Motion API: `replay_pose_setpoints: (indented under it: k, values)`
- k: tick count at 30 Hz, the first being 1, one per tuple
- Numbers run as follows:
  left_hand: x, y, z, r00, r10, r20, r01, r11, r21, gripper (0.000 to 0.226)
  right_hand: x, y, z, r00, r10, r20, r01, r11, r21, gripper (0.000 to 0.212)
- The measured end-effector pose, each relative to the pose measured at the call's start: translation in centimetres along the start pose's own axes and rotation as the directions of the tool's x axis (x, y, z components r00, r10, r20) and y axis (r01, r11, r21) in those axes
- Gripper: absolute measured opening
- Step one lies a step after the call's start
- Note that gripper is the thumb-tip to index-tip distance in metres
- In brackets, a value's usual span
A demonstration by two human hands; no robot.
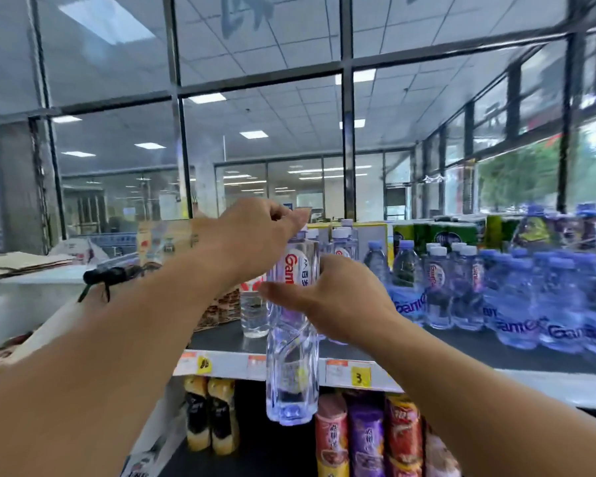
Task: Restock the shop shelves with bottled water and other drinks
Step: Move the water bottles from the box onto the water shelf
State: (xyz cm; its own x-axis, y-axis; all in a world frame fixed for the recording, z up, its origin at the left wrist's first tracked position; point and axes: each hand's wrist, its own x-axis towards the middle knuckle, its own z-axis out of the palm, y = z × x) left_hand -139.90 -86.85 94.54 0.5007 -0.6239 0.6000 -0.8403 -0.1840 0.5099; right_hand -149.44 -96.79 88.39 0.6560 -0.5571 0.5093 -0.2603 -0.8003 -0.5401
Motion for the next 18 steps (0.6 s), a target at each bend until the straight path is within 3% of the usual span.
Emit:
replay_pose_setpoints:
  k: [11,18]
  values:
    - [1.9,1.5,2.5,0.988,0.139,0.074,-0.125,0.977,-0.173,0.024,1.2,3.0,-2.3,0.989,0.081,-0.124,-0.098,0.986,-0.135,0.079]
    - [3.2,-0.7,4.1,0.989,0.091,0.119,-0.068,0.980,-0.186,0.022,4.0,5.0,-2.4,0.962,0.154,-0.224,-0.177,0.980,-0.085,0.071]
